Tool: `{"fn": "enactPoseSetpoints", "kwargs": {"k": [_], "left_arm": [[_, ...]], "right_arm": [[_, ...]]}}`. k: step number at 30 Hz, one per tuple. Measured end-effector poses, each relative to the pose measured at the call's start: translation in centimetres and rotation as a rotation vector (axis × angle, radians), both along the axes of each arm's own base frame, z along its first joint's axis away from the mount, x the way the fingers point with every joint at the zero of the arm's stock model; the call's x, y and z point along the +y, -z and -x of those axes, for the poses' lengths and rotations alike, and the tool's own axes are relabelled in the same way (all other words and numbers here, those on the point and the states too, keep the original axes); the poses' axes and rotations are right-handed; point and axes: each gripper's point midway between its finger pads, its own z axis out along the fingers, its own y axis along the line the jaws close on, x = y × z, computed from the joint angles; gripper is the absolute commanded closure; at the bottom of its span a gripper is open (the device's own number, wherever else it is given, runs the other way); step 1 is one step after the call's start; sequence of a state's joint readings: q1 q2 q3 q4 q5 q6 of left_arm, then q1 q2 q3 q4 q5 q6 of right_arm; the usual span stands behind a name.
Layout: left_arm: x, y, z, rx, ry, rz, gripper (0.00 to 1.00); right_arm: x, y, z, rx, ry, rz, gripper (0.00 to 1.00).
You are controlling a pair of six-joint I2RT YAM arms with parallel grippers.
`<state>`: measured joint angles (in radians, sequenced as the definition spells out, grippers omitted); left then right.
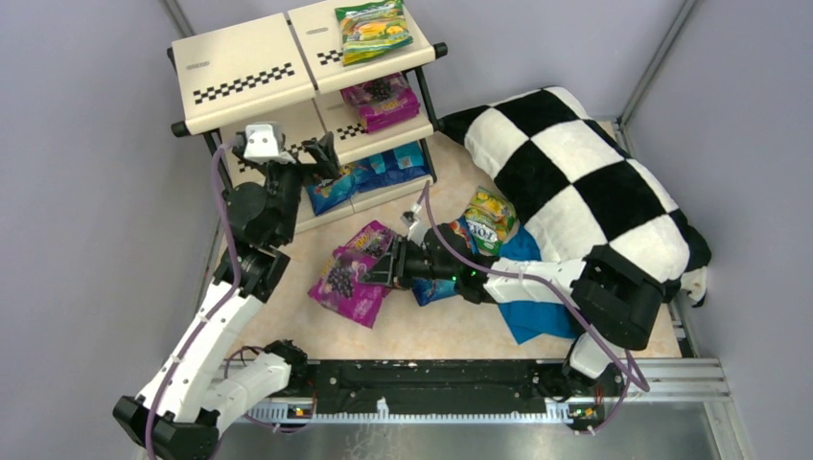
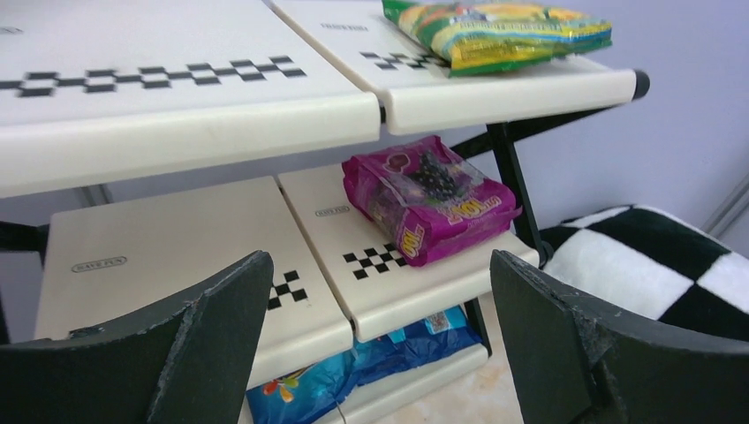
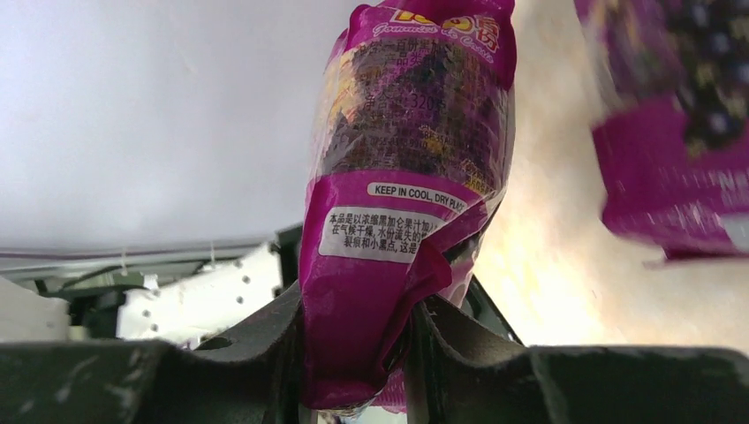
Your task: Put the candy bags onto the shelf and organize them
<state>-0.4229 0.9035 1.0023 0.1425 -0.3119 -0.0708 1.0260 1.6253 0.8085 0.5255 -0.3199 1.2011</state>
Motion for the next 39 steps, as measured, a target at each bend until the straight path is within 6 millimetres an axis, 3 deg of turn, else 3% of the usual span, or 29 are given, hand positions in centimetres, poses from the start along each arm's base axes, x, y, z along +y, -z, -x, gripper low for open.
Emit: {"fn": "enactPoseSetpoints", "kwargs": {"k": [8,16,19,24,30,39], "left_arm": [[2.4,-2.6,1.8,-0.089,-0.069,0.041,0.01],[3.5,-2.4,1.5,-0.090,-0.102,0.040,0.01],[3.5,-2.5,1.5,-0.091,-0.103,0.040,0.01],[3.5,-2.3,1.3,-0.086,-0.105,0.037,0.01],[3.9,-2.2,1.1,-0.085,-0.112,0.037,0.02],[5.4,-0.9,-0.8,-0.047,-0.120,0.059,0.06]], "right_arm": [[1.2,-8.4,-6.0,-0.131,0.113,-0.131,0.86],[2.5,-17.1,-11.7,-0.244,0.213,-0.285,0.86],[3.6,-18.6,-13.8,-0.266,0.245,-0.315,0.86],[5.8,-18.8,-17.6,-0.268,0.319,-0.333,0.86],[8.6,-16.1,-22.4,-0.270,0.410,-0.282,0.86],[11.6,-16.5,-27.9,-0.323,0.512,-0.278,0.86]]}}
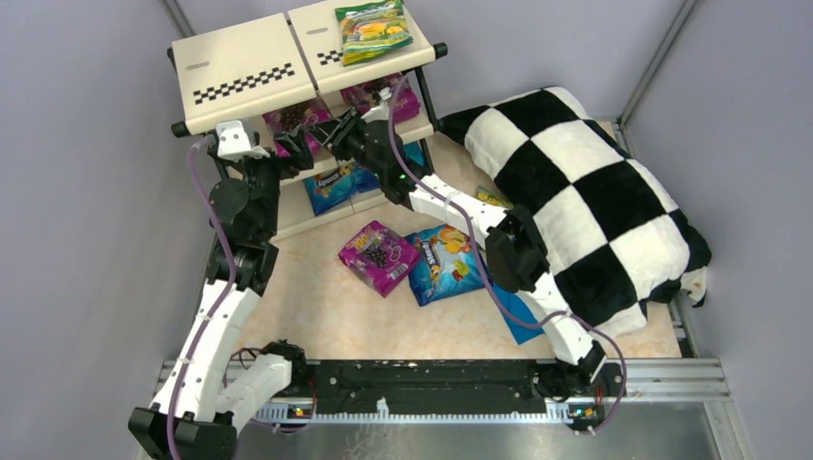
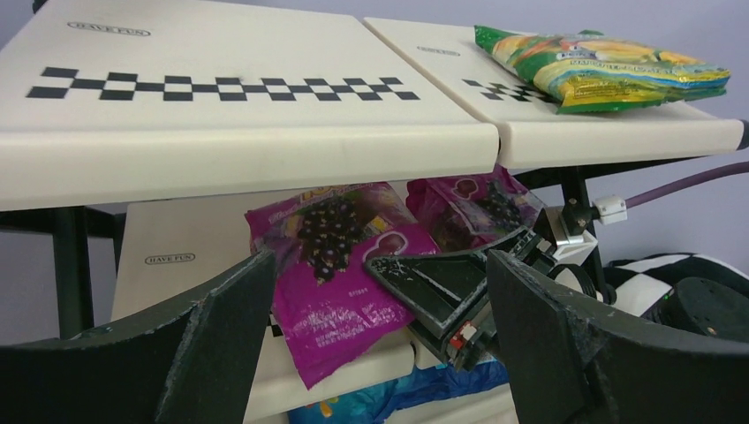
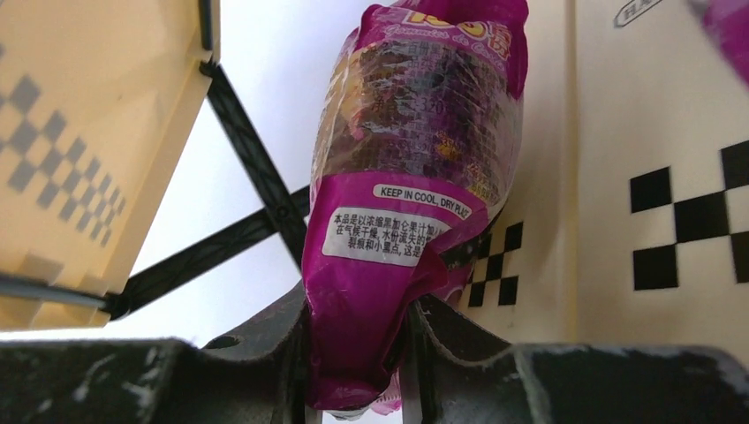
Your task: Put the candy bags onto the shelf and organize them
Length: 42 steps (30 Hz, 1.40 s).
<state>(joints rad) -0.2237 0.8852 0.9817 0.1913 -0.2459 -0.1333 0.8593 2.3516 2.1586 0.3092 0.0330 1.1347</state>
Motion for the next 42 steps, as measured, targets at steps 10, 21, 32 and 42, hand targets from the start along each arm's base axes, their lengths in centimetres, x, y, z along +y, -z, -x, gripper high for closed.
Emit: {"fn": "enactPoseSetpoints", "kwargs": {"k": [10,21,32,42], "left_arm": [[-0.9,0.9,-0.5,0.028,0.048,-0.007,0.07],[-0.9,1.2,-0.8,0.038,0.061,0.000,0.07],[-0.9,1.5,-1.1,0.046,0.079,0.012,0.08],[-0.8,1.6,-1.4,0.052,0.089,0.028,0.09]], "right_arm": [[-0.5,0.9,-2.1,0.019,0.100,0.009,0.86],[-1.5,1.2,-3.3,0.044,0.186,0.031,0.75],[-1.8,1.7,-3.3,0.044,0.189,0.097,0.33],[-3.6,2.4,-1.2,0.080,0.140,0.189,0.28]]}}
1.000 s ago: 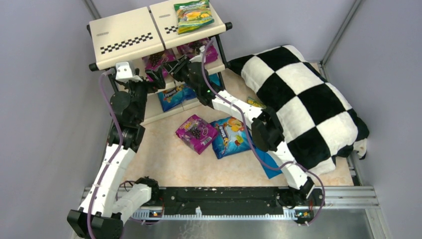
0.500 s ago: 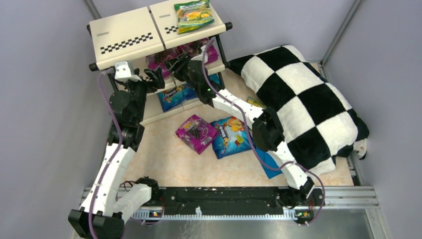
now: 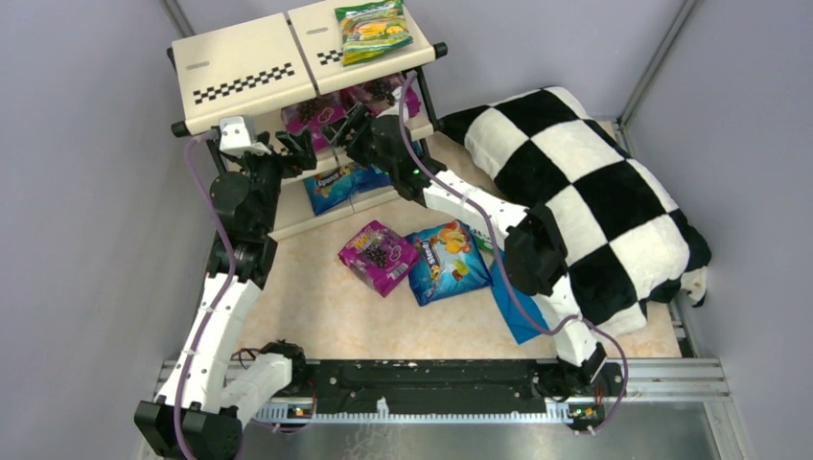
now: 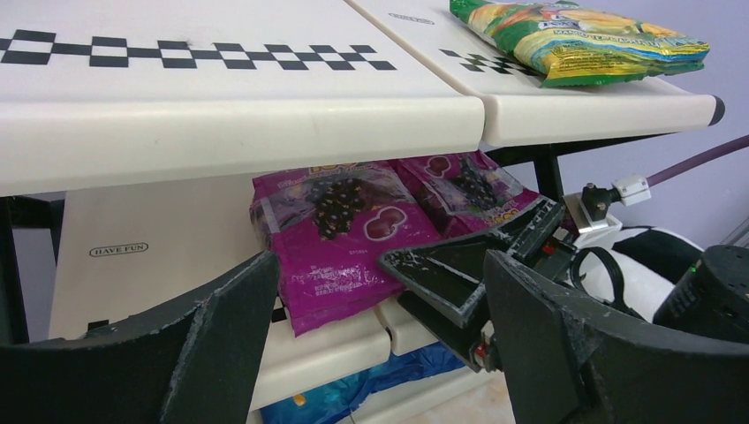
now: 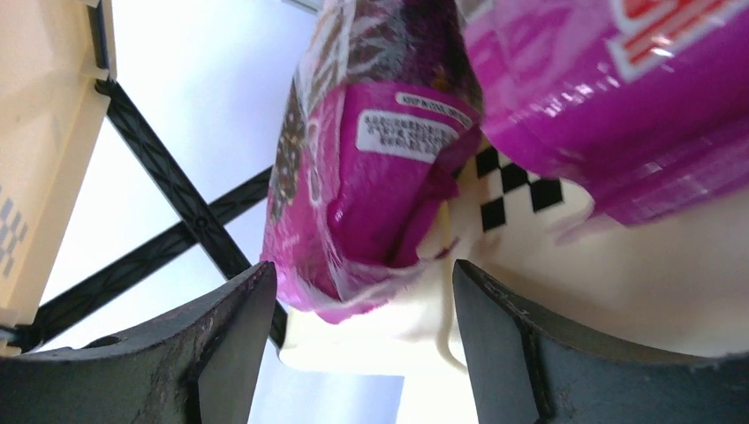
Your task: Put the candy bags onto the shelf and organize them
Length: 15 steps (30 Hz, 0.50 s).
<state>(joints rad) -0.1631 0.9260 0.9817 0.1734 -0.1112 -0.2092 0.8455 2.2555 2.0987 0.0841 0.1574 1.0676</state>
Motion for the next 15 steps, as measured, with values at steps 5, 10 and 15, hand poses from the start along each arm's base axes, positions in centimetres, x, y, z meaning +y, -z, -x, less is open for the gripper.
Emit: {"fn": "enactPoseSetpoints", "kwargs": {"k": [5,10,15], "left_arm": [[0.2,0.2,-0.2,0.005,-0.005,0.000,0.09],[0.1,0.1,-0.1,0.004,0.000,0.000,0.09],[0.0,0.1,-0.1,0.004,0.007,0.001,0.09]], "right_arm": [[-1.7,0.4,1.6,0.023,-0.023,0.024,0.28],[-4.5,0.0,5.0,-0.028,-0.089,0.089,0.26],[-9.3,0.7,10.8,-0.174,-0.204,0.245,0.22]]}}
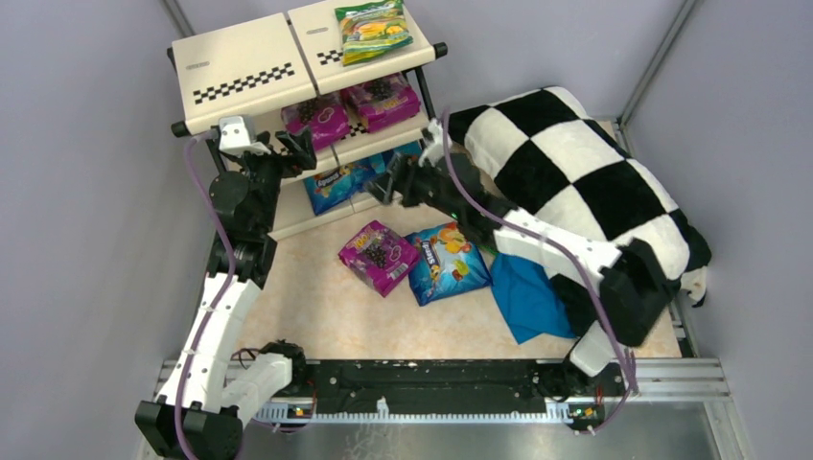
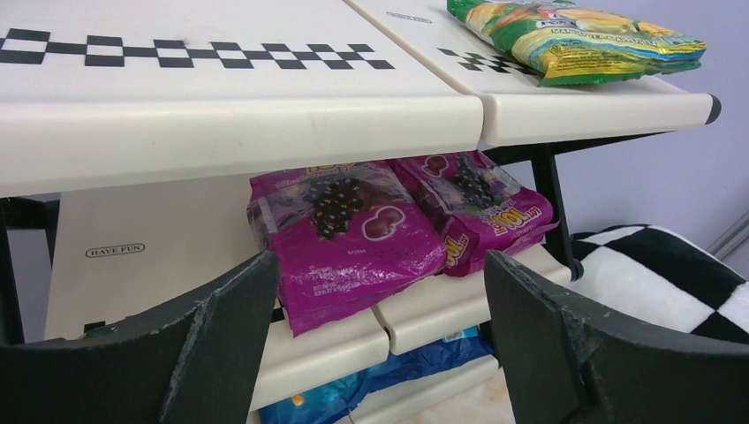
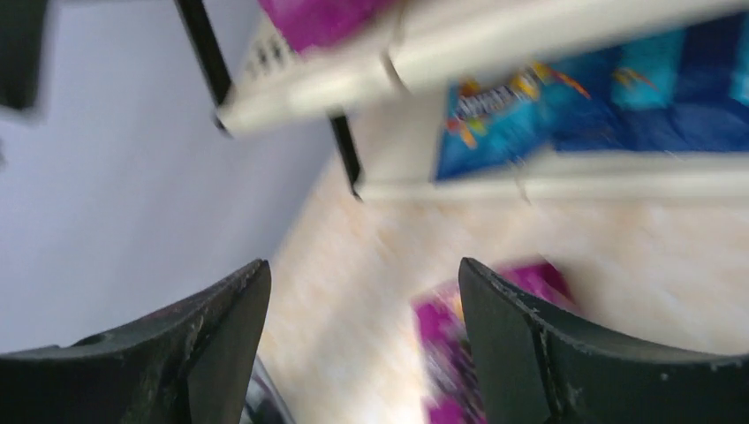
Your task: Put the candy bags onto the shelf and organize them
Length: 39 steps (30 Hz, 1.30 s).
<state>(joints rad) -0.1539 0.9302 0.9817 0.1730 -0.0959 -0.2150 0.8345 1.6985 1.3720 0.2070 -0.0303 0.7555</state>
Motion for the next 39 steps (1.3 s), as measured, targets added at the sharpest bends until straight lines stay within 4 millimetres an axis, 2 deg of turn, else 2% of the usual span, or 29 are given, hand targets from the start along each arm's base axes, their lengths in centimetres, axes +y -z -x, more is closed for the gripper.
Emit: {"fn": "enactPoseSetpoints", "kwargs": {"k": [2,4,7,9,11,14,18,22,28,34,39], "left_arm": [[0.0,0.0,0.0,0.000,0.003,0.002,0.09],[-0.1,0.0,0.0,0.000,0.005,0.005,0.08],[-0.1,0.0,0.0,0.001,0.010,0.012,0.08],[-0.2,0.0,0.0,0.002,0.012,0.016,0.08],[-0.2,0.1,-0.1,0.004,0.012,0.019,0.08],[-0.1,0.1,-0.1,0.006,0.009,0.019,0.07],[-0.5,0.2,-0.1,0.007,0.004,0.017,0.07],[-1.9,0.2,0.2,0.006,0.023,-0.003,0.06],[-3.0,0.2,0.6,0.005,0.024,-0.040,0.06],[-2.7,0.2,0.6,0.004,0.009,-0.047,0.06],[-2.6,0.2,0.6,0.004,0.004,-0.047,0.05]], "right_arm": [[-2.7,1.9,2.2,-0.042,-0.023,0.085,0.21],[-5.9,4.8,4.4,-0.057,-0.040,0.200,0.21],[-9.5,8.3,6.3,-0.040,-0.034,0.331,0.18],[-11.1,9.7,7.4,-0.011,-0.026,0.358,0.18],[-11.8,10.7,8.6,0.030,-0.031,0.336,0.19],[-11.6,12.8,10.7,0.131,-0.074,0.251,0.20],[-11.2,16.6,13.2,0.297,-0.113,0.187,0.20],[-9.3,17.6,14.2,0.403,-0.138,0.116,0.20],[-6.9,19.1,13.7,0.526,-0.122,0.002,0.22],[-5.9,23.0,13.1,0.656,-0.074,-0.029,0.23],[-5.8,22.8,11.8,0.672,-0.015,-0.084,0.23]]}}
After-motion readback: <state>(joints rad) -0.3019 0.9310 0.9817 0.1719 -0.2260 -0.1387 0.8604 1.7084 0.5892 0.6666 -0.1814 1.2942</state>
